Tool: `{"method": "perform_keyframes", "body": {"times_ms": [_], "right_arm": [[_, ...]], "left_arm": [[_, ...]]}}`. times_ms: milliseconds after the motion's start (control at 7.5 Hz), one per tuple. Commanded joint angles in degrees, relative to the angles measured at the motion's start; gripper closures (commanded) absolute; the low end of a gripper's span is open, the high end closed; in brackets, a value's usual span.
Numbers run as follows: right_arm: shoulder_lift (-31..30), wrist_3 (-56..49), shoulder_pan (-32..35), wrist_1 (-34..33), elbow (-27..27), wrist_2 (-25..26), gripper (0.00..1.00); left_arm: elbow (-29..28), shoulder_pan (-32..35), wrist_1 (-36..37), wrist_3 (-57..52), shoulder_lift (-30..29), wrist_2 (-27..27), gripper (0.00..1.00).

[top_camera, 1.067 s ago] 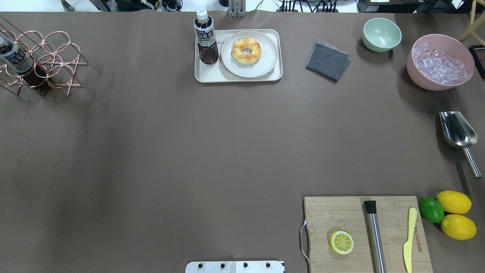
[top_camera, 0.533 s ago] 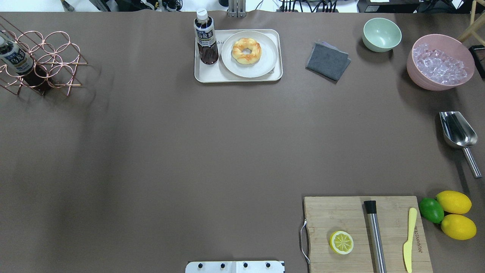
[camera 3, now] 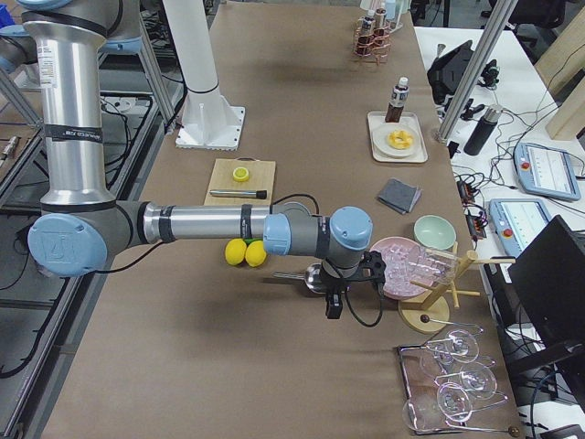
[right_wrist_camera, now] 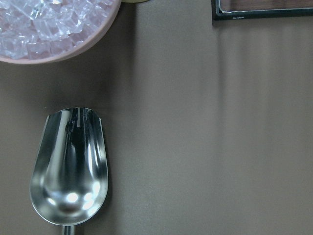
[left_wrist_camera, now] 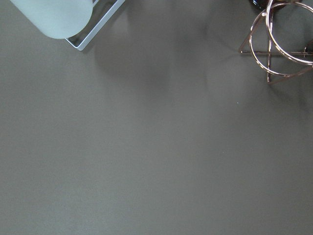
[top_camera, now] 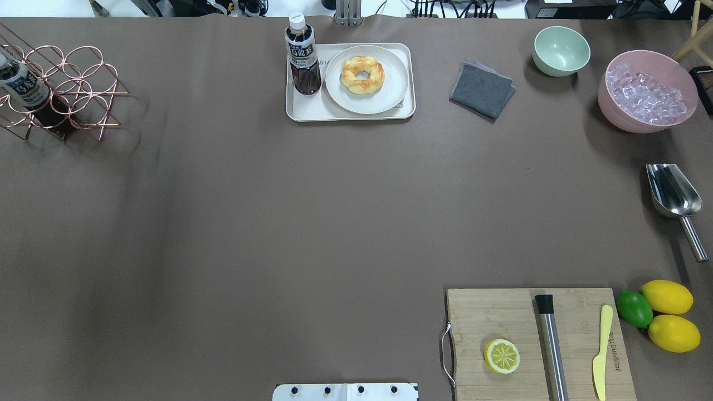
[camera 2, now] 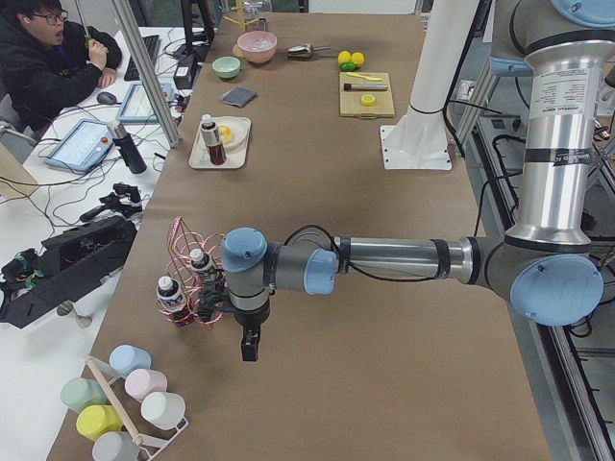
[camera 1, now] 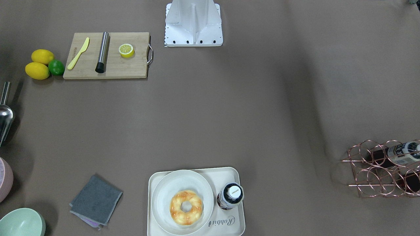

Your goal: Place donut on tray

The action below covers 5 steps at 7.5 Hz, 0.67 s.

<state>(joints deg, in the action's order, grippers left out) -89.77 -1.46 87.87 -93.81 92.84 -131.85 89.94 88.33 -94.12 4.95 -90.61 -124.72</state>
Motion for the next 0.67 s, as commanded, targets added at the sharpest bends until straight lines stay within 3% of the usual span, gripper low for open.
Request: {"method": "perform_keyframes", "body": {"times_ms": [0, 533], "right_arm": [[0.04, 0.06, 0.02, 0.12, 0.05, -0.25, 0.00], [0.04, 0.14, 0.02, 0.12, 0.32, -1.30, 0.00]], "left_arm": [[0.15, 0.00, -0.01, -0.11, 0.17, 0.27, 0.02], [0.15, 0.00, -0.01, -0.11, 0.35, 0.18, 0.02]]}}
